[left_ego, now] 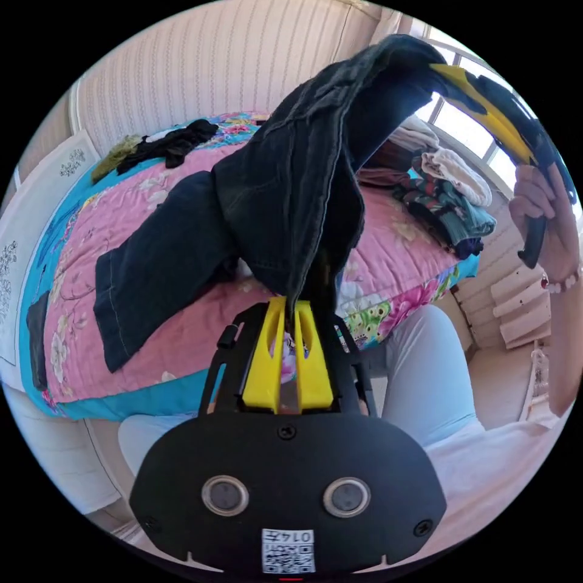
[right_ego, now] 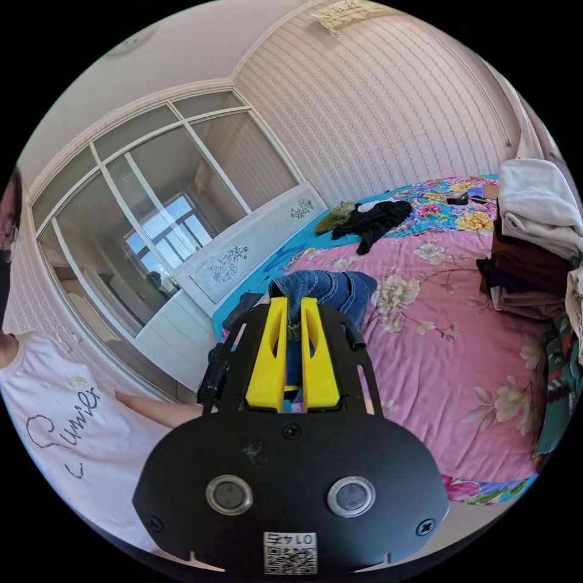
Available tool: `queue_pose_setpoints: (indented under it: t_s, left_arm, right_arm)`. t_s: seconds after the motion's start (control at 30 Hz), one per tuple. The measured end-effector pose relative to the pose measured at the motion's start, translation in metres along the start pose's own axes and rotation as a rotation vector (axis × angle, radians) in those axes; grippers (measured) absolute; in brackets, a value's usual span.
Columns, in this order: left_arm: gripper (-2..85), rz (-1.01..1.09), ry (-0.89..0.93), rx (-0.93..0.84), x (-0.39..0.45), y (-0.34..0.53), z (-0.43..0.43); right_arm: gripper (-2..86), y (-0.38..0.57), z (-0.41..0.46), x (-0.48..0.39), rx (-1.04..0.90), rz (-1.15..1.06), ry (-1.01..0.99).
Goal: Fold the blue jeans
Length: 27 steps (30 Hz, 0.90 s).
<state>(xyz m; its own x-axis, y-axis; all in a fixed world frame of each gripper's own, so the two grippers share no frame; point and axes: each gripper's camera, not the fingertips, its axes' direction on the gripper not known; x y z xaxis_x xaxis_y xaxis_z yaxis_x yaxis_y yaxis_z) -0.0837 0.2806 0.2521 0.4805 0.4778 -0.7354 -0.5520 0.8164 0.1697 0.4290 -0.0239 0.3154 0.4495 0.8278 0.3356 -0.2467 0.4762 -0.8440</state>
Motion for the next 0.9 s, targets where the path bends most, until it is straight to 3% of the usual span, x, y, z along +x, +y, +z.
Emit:
queue_pose_setpoints:
  t_s: [0.1, 0.27, 0.43, 0.5, 0.57, 0.7, 0.8, 0.9]
  left_arm:
    - [-0.4, 0.059, 0.232, 0.031, -0.001, -0.002, -0.023]
    - [-0.8, 0.403, 0.458, 0.250, 0.046, -0.036, -0.105]
    - [-0.8, 0.507, 0.878, 0.583, 0.058, -0.112, -0.210]
    - [-0.8, 0.517, 0.946, 0.679, 0.056, -0.134, -0.251]
    - [-0.9, 0.559, 0.966, 0.824, 0.049, -0.142, -0.302]
    - [-0.8, 0.504, 0.890, 1.118, -0.001, -0.120, -0.397]
    - [-0.8, 0.409, 0.773, 1.176, -0.060, -0.086, -0.414]
    - [-0.8, 0.261, 0.578, 1.124, -0.120, -0.038, -0.392]
  right_arm:
    - [2.5, 0.008, -0.035, 0.014, 0.126, 0.087, 0.003]
    - [2.3, -0.002, -0.117, 0.022, 0.421, 0.148, 0.000]
    - [2.3, -0.116, -0.218, -0.077, 0.638, -0.222, 0.177]
    - [2.4, -0.175, -0.236, -0.125, 0.657, -0.348, 0.262]
    - [2.7, -0.235, -0.240, -0.175, 0.664, -0.450, 0.314]
    - [3.5, -0.344, -0.217, -0.273, 0.655, -0.573, 0.102]
    - [3.7, -0.363, -0.145, -0.331, 0.592, -0.683, 0.108]
    - [3.8, -0.342, -0.039, -0.337, 0.423, -0.711, 0.077]
